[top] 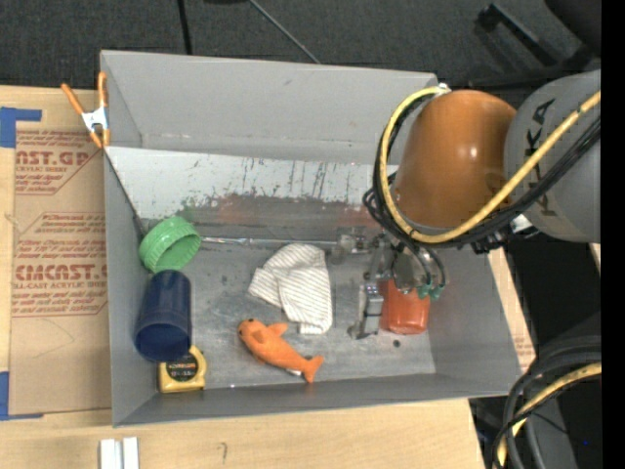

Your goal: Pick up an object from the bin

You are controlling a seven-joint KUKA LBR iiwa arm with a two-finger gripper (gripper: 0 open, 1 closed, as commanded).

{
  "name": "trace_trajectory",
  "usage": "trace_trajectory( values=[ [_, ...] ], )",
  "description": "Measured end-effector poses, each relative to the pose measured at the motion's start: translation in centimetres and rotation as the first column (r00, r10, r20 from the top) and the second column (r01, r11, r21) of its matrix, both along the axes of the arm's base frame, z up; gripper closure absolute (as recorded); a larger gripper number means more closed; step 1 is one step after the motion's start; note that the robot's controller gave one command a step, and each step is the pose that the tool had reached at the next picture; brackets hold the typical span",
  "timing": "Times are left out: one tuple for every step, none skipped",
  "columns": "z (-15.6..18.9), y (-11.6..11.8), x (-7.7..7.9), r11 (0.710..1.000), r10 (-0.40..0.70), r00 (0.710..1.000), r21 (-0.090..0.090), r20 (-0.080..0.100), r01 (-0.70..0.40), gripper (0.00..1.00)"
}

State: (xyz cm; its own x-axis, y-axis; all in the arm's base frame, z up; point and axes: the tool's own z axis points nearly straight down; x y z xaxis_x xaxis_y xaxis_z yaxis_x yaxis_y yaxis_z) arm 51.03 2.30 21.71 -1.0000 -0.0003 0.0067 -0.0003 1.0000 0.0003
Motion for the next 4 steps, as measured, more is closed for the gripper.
trace_trajectory(
  values=[
    [0.5,0.0,0.1,1.0,0.0,1.0,0.0,0.008,0.0,0.0],
    [-6.2,1.3,1.2,0.999,-0.041,0.999,0.002,0.014,0.041,0.0],
    [-6.6,2.0,3.8,0.99,-0.142,0.99,0.0,0.004,0.142,0.0],
    [-6.9,3.0,3.2,0.97,-0.244,0.97,0.001,0.009,0.244,0.0]
  ],
)
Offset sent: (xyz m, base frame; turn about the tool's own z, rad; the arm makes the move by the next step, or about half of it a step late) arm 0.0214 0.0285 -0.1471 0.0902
